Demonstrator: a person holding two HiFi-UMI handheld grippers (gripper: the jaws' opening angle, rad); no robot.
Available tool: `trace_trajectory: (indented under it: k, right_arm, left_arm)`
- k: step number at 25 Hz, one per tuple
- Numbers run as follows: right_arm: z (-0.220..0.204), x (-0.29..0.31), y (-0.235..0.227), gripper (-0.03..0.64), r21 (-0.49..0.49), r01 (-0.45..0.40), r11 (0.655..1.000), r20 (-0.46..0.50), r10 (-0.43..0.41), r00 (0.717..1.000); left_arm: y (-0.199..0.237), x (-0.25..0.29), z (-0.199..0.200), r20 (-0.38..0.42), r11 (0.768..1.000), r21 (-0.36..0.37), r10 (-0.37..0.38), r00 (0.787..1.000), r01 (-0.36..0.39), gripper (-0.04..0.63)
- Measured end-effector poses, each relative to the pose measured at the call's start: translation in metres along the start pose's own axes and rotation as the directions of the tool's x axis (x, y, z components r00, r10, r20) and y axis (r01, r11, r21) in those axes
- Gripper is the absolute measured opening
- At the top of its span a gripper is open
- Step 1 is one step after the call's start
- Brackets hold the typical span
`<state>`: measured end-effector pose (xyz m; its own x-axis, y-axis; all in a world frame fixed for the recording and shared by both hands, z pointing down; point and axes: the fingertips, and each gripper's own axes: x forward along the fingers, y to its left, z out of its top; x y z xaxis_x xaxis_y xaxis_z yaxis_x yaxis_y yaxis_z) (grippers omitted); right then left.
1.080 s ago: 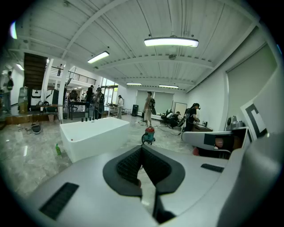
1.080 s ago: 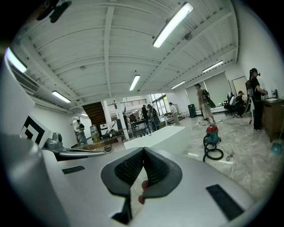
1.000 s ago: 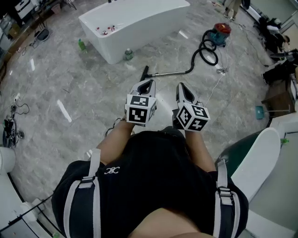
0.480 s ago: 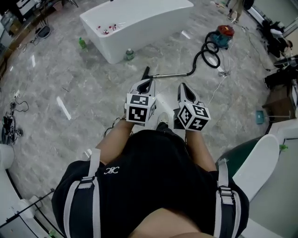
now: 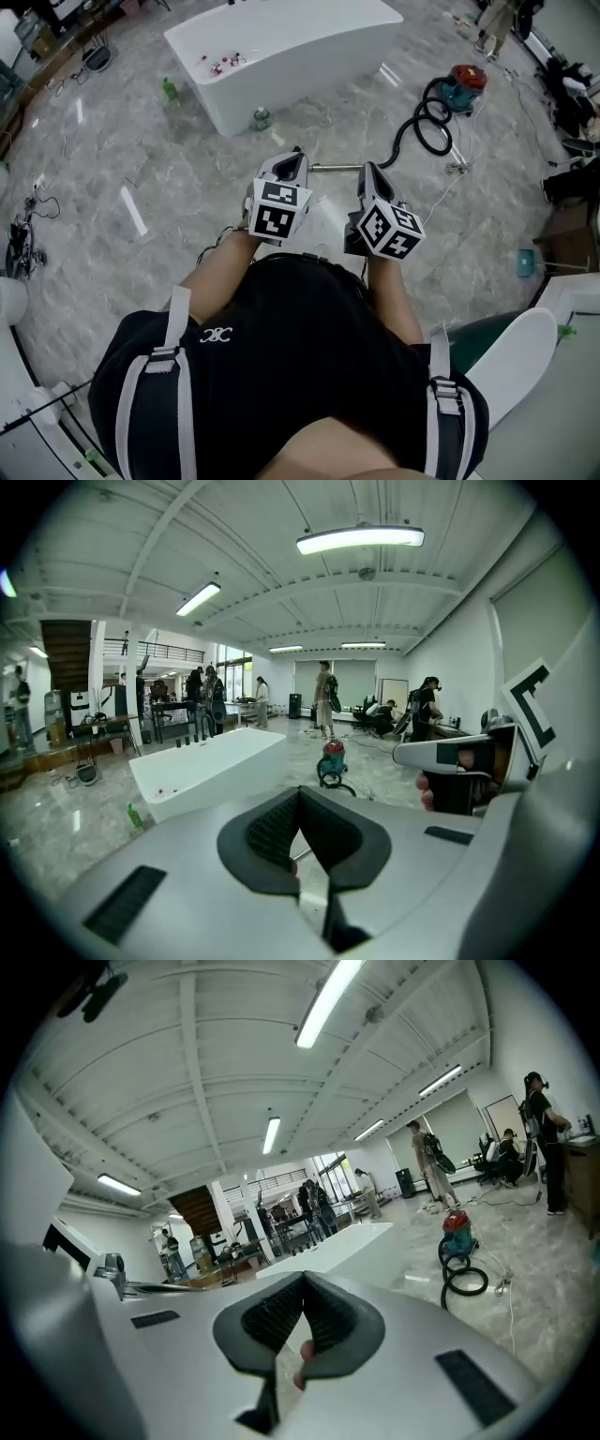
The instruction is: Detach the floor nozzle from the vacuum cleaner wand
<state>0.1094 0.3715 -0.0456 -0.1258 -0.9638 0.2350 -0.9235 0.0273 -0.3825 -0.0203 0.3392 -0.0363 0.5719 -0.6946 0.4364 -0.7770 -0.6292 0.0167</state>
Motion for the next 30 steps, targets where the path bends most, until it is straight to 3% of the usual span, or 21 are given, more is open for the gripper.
trace_trajectory:
  k: [7, 17, 23, 30]
  right_arm:
    - [0.030, 0.055, -0.055, 0.014, -0.050, -0.006, 0.999, -0.016, 0.005, 1.000]
    - [0.051, 0.106, -0.112, 0.014, -0.084, -0.027, 0.996, -0.089, 0.020, 0.996]
    - [0.043, 0.141, -0.120, 0.012, -0.101, -0.021, 0.995, -0.146, 0.006, 0.989]
    - [0.048, 0.220, -0.121, 0.014, -0.132, 0.009, 0.991, -0.156, -0.029, 0.987]
  left_arm:
    - [0.000, 0.069, 0.027, -0.019, 0.999, -0.015, 0.051, 0.999, -0.051, -0.003]
    - [0.021, 0.137, 0.045, -0.038, 0.982, -0.110, 0.152, 0.988, -0.155, -0.003]
    - [0.056, 0.167, 0.033, -0.088, 0.968, -0.181, 0.161, 0.983, -0.175, -0.003]
    - [0.120, 0.239, 0.059, -0.064, 0.975, -0.174, 0.132, 0.989, -0.141, -0.003]
